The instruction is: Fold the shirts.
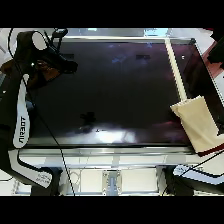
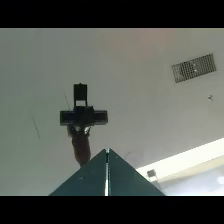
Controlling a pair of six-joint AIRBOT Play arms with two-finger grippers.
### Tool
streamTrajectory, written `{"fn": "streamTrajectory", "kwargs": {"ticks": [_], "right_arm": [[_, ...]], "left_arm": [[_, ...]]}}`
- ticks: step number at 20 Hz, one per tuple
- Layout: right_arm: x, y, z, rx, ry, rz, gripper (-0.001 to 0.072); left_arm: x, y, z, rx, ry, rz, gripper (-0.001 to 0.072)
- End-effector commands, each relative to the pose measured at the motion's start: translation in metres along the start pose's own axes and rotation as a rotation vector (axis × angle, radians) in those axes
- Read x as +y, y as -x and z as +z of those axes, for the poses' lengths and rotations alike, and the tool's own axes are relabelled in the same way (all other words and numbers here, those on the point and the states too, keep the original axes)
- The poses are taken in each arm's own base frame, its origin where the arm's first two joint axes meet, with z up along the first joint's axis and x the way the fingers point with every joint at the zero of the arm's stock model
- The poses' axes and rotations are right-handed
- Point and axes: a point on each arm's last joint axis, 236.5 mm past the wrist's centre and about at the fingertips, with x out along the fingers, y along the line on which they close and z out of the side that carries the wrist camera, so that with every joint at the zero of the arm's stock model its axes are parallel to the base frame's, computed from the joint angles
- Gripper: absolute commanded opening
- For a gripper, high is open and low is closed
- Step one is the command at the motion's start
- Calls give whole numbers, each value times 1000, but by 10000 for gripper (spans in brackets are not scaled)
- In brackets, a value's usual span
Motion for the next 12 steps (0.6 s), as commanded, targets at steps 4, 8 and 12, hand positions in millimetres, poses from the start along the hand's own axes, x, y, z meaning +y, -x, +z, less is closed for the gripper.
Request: {"fn": "streamTrajectory", "kwargs": {"ticks": [4, 8, 12], "right_arm": [[180, 142, 71, -548, 247, 773, 305], [301, 205, 48, -804, 607, 905, 305], [386, 182, 14, -871, 779, 836, 305]], "left_arm": [[-12, 1, 5, -22, 7, -49, 8], [-42, 5, 10, -39, 25, -180, 8], [-57, 7, 7, -24, 30, -241, 8]]}}
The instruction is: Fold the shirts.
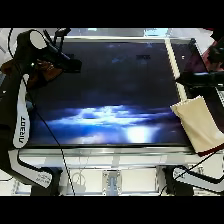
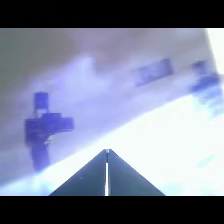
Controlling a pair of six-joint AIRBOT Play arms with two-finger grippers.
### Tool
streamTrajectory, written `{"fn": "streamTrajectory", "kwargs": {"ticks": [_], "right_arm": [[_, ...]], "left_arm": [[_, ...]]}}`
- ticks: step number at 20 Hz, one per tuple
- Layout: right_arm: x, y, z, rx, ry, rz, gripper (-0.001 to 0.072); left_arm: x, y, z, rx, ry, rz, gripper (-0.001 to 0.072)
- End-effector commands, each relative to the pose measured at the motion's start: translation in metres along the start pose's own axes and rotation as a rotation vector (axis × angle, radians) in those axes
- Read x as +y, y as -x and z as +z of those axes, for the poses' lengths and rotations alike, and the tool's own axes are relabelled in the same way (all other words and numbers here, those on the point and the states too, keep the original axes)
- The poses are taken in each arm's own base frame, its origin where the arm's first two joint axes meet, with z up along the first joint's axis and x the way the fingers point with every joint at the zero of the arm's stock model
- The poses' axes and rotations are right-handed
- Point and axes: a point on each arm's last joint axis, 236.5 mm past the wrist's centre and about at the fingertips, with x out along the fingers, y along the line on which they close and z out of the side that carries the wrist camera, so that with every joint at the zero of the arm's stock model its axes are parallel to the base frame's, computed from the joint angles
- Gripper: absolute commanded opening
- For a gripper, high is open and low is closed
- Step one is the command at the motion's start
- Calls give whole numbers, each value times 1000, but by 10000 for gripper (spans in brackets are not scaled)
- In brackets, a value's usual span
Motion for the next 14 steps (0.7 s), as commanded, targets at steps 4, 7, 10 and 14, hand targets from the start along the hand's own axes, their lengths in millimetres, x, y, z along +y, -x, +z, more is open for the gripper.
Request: {"fn": "streamTrajectory", "kwargs": {"ticks": [4, 7, 10, 14], "right_arm": [[63, -69, -2, -92, 269, -32, 305], [64, -72, -21, -17, 253, -37, 269], [63, -72, -22, -11, 251, -36, 276], [63, -72, -22, -12, 251, -36, 276]], "left_arm": [[-14, 1, -10, 41, 3, -58, 8], [-14, 1, -9, 40, 4, -59, 8], [-14, 1, -7, 30, 4, -57, 8], [-14, 1, -10, 42, 3, -59, 8]]}}
